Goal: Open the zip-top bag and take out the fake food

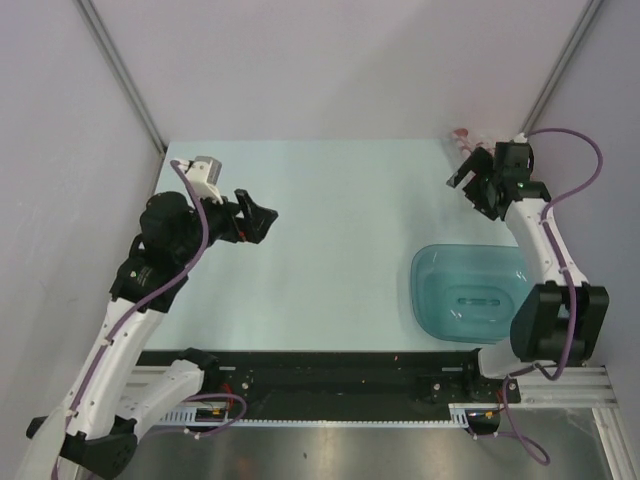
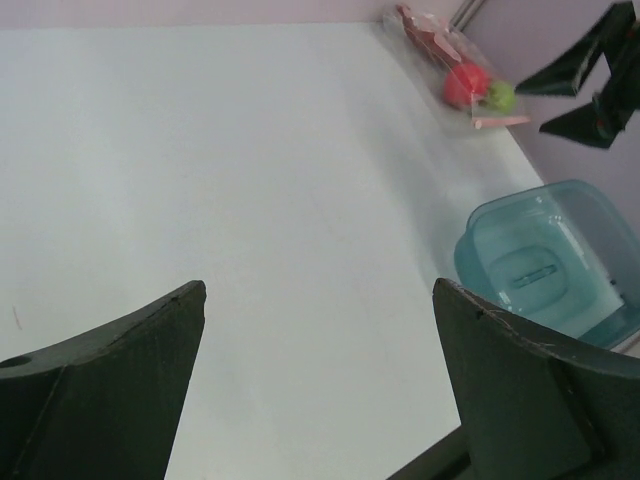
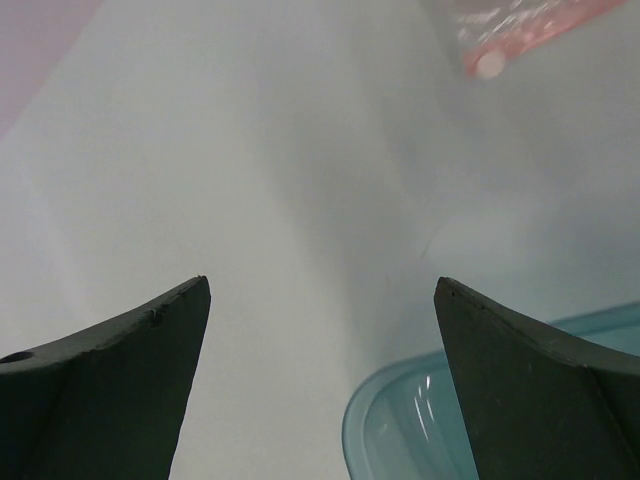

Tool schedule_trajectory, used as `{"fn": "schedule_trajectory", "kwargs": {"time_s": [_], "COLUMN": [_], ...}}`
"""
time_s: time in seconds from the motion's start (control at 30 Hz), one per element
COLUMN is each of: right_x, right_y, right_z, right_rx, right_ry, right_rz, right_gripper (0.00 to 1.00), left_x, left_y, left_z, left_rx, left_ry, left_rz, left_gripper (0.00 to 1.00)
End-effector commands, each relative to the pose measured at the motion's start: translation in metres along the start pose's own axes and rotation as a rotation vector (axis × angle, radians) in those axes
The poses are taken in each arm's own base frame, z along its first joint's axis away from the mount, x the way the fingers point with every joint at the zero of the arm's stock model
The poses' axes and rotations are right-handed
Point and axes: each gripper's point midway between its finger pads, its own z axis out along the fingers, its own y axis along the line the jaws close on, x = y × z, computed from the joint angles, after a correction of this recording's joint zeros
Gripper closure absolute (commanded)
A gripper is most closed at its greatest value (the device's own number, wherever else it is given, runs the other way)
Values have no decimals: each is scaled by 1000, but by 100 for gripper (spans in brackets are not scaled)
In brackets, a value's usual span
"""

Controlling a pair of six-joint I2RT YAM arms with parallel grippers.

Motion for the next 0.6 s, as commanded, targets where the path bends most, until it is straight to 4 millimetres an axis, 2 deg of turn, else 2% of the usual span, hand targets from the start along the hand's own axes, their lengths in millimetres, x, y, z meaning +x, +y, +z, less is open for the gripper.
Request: {"fn": "schedule_trajectory", "kwargs": {"time_s": [0.0, 0.03, 0.07, 0.1, 0.13, 0.2, 0.23, 0.3, 0.37, 0.5, 0.53, 0.57], "right_x": [-76, -74, -80, -85, -81, -87, -81, -83, -84, -82, -77, -84], "right_y": [-22, -34, -40, -54, -64, -83, -91, -104, -108, -110, -110, -105], "right_z": [26, 40, 46, 51, 62, 71, 80, 87, 98, 113, 118, 124], "right_rx": [92, 134, 156, 183, 198, 206, 218, 234, 216, 165, 135, 93], "right_ry": [-194, -176, -184, -186, -160, -155, -127, -131, -132, -114, -93, -122], "right_rz": [214, 236, 265, 299, 326, 373, 388, 402, 400, 373, 369, 355], "right_gripper": [0, 0, 0, 0, 0, 0, 0, 0, 0, 0, 0, 0], "left_x": [-22, -18, -18, -16, -15, -12, -12, -13, -21, -22, -18, -20], "left_y": [-17, -23, -25, -25, -24, -20, -18, -17, -18, -24, -25, -27], "left_z": [-13, -14, -15, -15, -15, -11, -9, -4, -1, 14, 20, 22], "left_rx": [56, 75, 78, 78, 73, 57, 49, 43, 41, 63, 75, 82], "left_ry": [-73, -61, -59, -51, -51, -39, -35, -27, -36, -9, 14, 16], "left_rz": [212, 230, 253, 259, 262, 267, 277, 287, 298, 313, 319, 321], "left_gripper": [0, 0, 0, 0, 0, 0, 0, 0, 0, 0, 0, 0]}}
